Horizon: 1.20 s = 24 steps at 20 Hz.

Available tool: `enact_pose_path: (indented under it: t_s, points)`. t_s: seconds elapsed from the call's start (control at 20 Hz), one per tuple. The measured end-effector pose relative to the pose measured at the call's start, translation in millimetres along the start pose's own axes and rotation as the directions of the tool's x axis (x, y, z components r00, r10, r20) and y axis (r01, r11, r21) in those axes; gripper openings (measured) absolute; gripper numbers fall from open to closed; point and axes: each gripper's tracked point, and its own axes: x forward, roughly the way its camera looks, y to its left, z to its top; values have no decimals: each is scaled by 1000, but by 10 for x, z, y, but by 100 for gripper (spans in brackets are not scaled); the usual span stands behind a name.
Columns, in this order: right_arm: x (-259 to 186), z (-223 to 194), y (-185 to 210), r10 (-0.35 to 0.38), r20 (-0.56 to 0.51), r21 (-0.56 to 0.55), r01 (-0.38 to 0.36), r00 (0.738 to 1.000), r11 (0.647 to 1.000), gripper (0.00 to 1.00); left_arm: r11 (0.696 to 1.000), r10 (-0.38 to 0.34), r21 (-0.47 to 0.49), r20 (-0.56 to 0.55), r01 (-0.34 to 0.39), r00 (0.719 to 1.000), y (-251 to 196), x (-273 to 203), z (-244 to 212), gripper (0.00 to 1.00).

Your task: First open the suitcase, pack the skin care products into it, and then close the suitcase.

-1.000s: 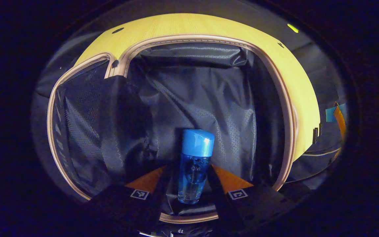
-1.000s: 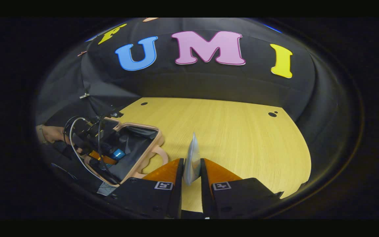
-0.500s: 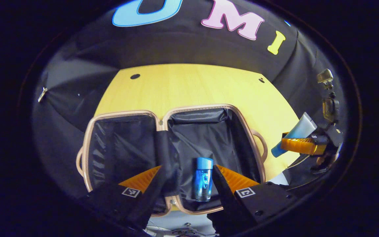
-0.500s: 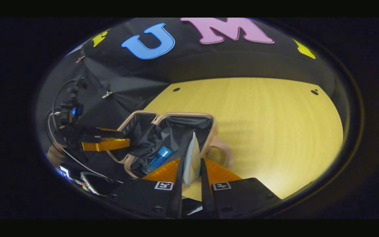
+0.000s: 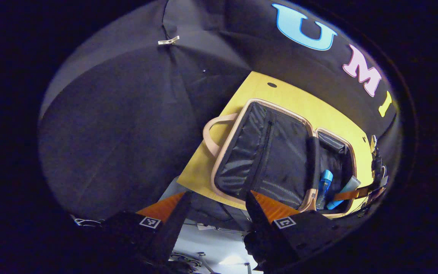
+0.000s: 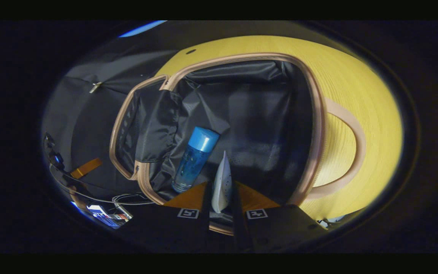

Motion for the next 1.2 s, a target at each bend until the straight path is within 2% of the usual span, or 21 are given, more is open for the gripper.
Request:
enact_pose_path:
  t_s: [0.05, 0.1, 0.15, 0.2, 0.3, 0.35, 0.4, 0.45, 0.5, 0.65, 0.9, 1.05, 1.2]
  points:
    - [4, 27, -56, -42, 8, -7, 42, 999, 999, 27, 1000, 13, -21, -3, -13, 1000, 64, 31, -1, 92]
    - [-10, 42, -120, -70, 12, -13, 70, 997, 997, 27, 999, 21, -35, -11, -21, 1000, 109, 72, -9, 92]
    - [-36, 59, -103, -64, 11, -2, 64, 998, 998, 36, 999, 26, -44, -11, -26, 1000, 134, 100, -5, 92]
    - [-54, 58, -67, -50, 8, 6, 50, 999, 999, 38, 998, 26, -49, -7, -26, 1000, 157, 123, 24, 92]
    - [-155, 124, 24, -15, 38, 0, 15, 999, 1000, 54, 999, 22, -45, -7, -23, 1000, 175, 197, 86, 92]
    - [-214, 158, 75, 5, 68, -16, -4, 998, 1000, 57, 999, 29, -36, -5, -29, 1000, 186, 246, 144, 92]
    - [-261, 217, 102, 19, 116, -49, -13, 993, 999, 75, 999, 31, -25, -3, -31, 1000, 171, 290, 196, 92]
    - [-312, 279, 98, 16, 167, -89, -1, 986, 996, 82, 999, 39, -16, 4, -39, 999, 187, 328, 312, 92]
    - [-372, 340, 70, 14, 210, -125, 12, 978, 992, 93, 999, 39, -13, 7, -39, 999, 195, 376, 414, 92]
    - [-667, 554, 23, 32, 337, -173, 28, 941, 985, 96, 999, 45, -14, 9, -45, 999, 197, 700, 787, 92]
    - [-952, 717, -230, -5, 448, -107, 60, 894, 992, 96, 998, 55, -36, -47, -57, 997, 185, 1204, 1133, 92]
    - [-1022, 683, -446, -54, 463, -49, 86, 885, 995, 96, 995, 94, -12, -110, -96, 990, 248, 1533, 1127, 92]
    - [-1100, 623, -650, -98, 468, -11, 117, 878, 993, 96, 995, 86, -43, -183, -95, 979, 265, 1782, 1002, 92]
